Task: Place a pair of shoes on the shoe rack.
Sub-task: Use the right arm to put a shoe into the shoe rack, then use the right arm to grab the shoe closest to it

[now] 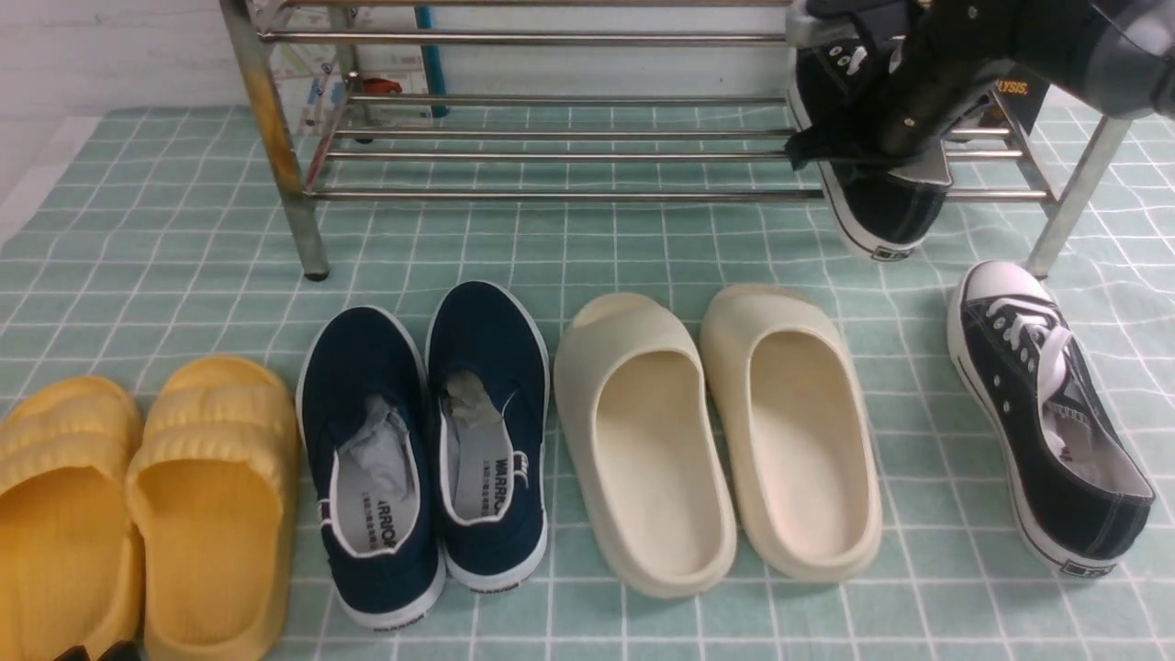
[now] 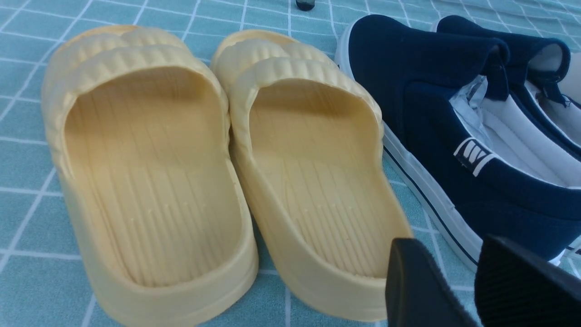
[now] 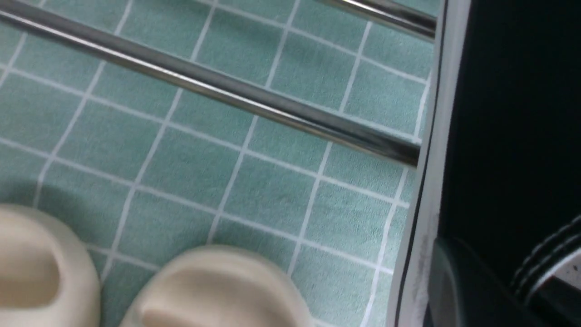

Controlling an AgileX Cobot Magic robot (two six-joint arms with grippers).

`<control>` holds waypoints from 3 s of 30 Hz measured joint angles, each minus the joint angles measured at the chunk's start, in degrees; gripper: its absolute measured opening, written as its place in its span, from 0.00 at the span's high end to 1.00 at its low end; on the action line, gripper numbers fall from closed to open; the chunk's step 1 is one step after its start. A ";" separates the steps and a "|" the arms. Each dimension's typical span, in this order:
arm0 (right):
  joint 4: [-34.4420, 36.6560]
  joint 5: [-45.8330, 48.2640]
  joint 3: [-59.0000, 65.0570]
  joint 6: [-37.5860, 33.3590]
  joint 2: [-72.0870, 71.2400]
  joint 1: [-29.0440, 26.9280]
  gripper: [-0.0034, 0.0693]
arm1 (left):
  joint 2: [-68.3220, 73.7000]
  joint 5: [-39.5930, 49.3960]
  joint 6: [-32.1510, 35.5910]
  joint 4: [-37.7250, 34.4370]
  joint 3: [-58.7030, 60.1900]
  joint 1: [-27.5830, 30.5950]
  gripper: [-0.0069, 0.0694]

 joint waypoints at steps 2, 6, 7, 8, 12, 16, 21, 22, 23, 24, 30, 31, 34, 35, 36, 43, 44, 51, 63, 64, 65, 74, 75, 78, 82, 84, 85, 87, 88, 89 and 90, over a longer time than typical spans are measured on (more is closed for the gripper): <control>0.00 0.00 -0.70 0.00 0.76 -0.33 0.93 | 0.00 0.00 0.00 0.00 0.00 0.00 0.62; 0.25 -0.41 -2.32 0.06 2.89 -1.52 0.93 | 0.00 0.00 0.00 0.00 0.00 0.00 0.62; 0.75 -0.88 -2.44 0.06 3.06 -1.59 0.93 | 0.00 0.00 0.00 0.00 0.00 0.00 0.62; 0.84 -0.95 -2.43 0.06 3.11 -1.59 0.93 | 0.00 0.00 0.00 0.00 0.00 0.00 0.62; 0.90 -2.63 -2.43 0.50 3.27 -1.60 0.93 | 0.00 0.00 0.00 0.00 0.00 0.00 0.62; 0.90 -4.45 -2.43 0.50 3.67 -1.65 0.91 | 0.00 0.00 0.00 0.00 0.00 0.00 0.62; 0.10 -7.09 -2.58 0.50 3.92 -1.65 0.82 | 0.00 0.00 0.00 0.00 0.00 0.00 0.62; -0.30 -7.23 -2.72 0.50 3.92 -1.65 0.78 | 0.00 0.00 0.00 0.00 0.00 0.00 0.62; -0.69 -7.33 -2.80 0.50 3.92 -1.65 0.75 | 0.00 0.00 0.00 0.00 0.00 0.00 0.62; -1.08 -7.57 -2.93 0.19 3.92 -1.67 0.70 | 0.00 0.00 0.00 0.00 0.00 0.00 0.62; -4.47 -5.76 -3.00 0.19 3.17 -1.67 0.43 | 0.00 0.00 0.00 0.00 0.00 0.00 0.62; -5.26 -4.62 -3.10 0.19 2.78 -1.67 0.40 | 0.00 0.00 0.00 0.00 0.00 0.00 0.62; -6.57 -2.62 -3.40 0.10 1.88 -1.67 0.37 | 0.00 0.00 0.00 0.00 0.00 0.00 0.62; -6.84 -2.05 -3.47 0.10 1.58 -1.67 0.36 | 0.00 0.00 0.00 0.00 0.00 0.00 0.62; -7.06 -1.43 -3.51 0.10 1.28 -1.67 0.36 | 0.00 0.00 0.00 0.00 0.00 0.00 0.62; -7.26 2.42 -3.71 0.06 0.66 -1.67 0.39 | 0.00 0.00 0.00 0.00 0.00 0.00 0.62; -6.68 5.09 -4.42 0.06 0.49 -1.67 0.41 | 0.00 0.00 0.00 0.00 0.00 0.00 0.62; -2.94 18.17 -5.44 -2.09 -5.48 -1.67 0.42 | 0.00 0.00 0.00 0.00 0.00 0.00 0.62; -2.96 21.12 18.31 2.09 -27.00 -1.67 0.42 | 0.00 0.00 0.00 0.00 0.00 0.00 0.62; -3.02 20.69 22.70 2.69 -28.12 -1.67 0.42 | 0.00 0.00 0.00 0.00 0.00 0.00 0.62; -3.25 19.73 27.22 3.53 -29.88 -1.67 0.42 | 0.00 0.00 0.00 0.00 0.00 0.00 0.62; -8.07 -3.99 57.17 12.16 -32.05 -1.67 0.43 | 0.00 0.00 0.00 0.00 0.00 0.00 0.62; -9.09 -5.43 58.09 13.77 -30.42 -1.67 0.45 | 0.00 0.00 0.00 0.00 0.00 0.00 0.62; -10.42 -6.95 58.34 16.07 -27.45 -1.67 0.50 | 0.00 0.00 0.00 0.00 0.00 0.00 0.62; -10.87 -7.73 58.27 17.51 -26.19 -1.61 0.66 | 0.00 0.00 0.00 0.00 0.00 0.00 0.62; -10.75 -7.89 58.27 17.86 -26.40 -1.61 0.82 | 0.00 0.00 0.00 0.00 0.00 0.00 0.62; -10.69 -7.95 58.27 17.86 -26.71 -1.61 0.88 | 0.00 0.00 0.00 0.00 0.00 0.00 0.62; -11.64 -6.69 58.33 17.86 -27.68 -1.67 0.91 | 0.00 0.00 0.00 0.00 0.00 0.00 0.62; -12.24 -5.61 58.33 17.86 -28.51 -1.67 0.91 | 0.00 0.00 0.00 0.00 0.00 0.00 0.62; -12.44 -4.42 58.33 17.80 -29.63 -1.67 0.91 | 0.00 0.00 0.00 0.00 0.00 0.00 0.62; -12.44 -4.42 58.26 17.80 -29.90 -1.67 0.91 | 0.00 0.00 0.00 0.00 0.00 0.00 0.62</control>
